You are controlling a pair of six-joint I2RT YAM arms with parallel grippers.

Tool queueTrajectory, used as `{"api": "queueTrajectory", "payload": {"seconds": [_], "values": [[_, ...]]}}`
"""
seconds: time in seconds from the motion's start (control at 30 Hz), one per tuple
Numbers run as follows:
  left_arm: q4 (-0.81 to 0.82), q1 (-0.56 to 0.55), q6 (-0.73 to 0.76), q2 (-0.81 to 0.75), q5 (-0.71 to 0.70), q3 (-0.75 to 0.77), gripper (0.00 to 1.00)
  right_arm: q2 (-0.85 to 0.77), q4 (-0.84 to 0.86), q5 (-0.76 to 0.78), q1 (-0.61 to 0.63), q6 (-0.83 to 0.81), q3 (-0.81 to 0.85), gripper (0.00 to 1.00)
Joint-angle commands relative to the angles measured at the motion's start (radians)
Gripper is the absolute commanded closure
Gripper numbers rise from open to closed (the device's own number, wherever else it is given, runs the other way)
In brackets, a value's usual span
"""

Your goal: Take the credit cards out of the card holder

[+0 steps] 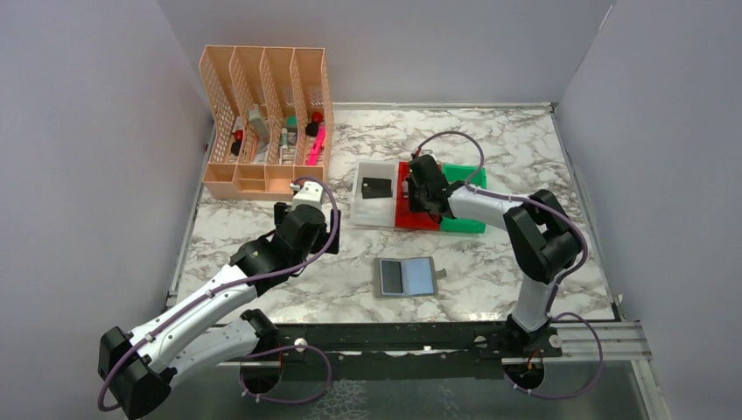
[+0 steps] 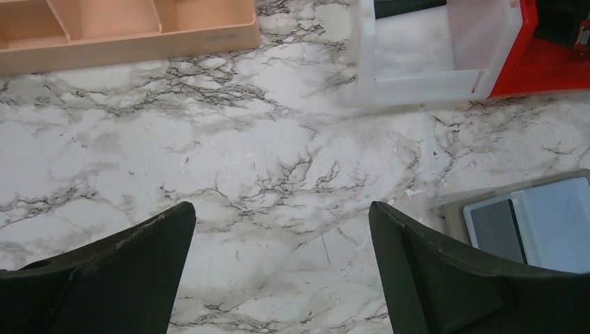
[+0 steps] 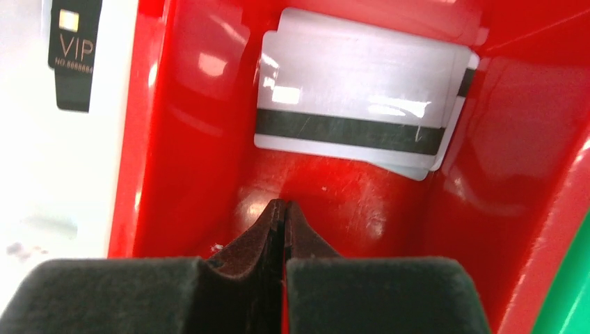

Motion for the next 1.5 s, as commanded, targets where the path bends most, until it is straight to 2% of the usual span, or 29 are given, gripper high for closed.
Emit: {"api": "queueTrajectory", "payload": {"seconds": [0.0, 0.53, 0.97, 1.07, 1.23, 1.3, 1.47], "values": [[-0.005, 0.001, 0.014, -0.005, -0.004, 0.030, 0.01, 0.032, 0.034, 0.107, -0.002, 0.014, 0.044, 0.95], [-0.005, 0.000, 0.016, -0.007, -0.004, 0.030, 0.01, 0.117, 0.059, 0.189, -0.002, 0.031, 0.117, 0.95], [-0.005, 0.000, 0.016, -0.015, -0.003, 0.030, 0.01, 0.083, 0.077, 0.203, -0.003, 0.051, 0.111, 0.91], [-0.005, 0.000, 0.016, -0.015, -0.004, 0.030, 0.01, 0.032, 0.062, 0.178, -0.003, 0.045, 0.088, 0.90], [-0.005, 0.000, 0.016, -0.011, -0.002, 0.030, 0.01, -0.121, 0.056, 0.181, -0.003, 0.067, -0.001, 0.81], [-0.005, 0.000, 0.016, -0.008, -0.002, 0.030, 0.01, -0.186, 0.064, 0.140, -0.003, 0.068, -0.033, 0.76], [-0.004, 0.000, 0.016, 0.003, 0.003, 0.031, 0.01, -0.365, 0.076, 0.080, -0.003, 0.096, -0.144, 0.72]]}}
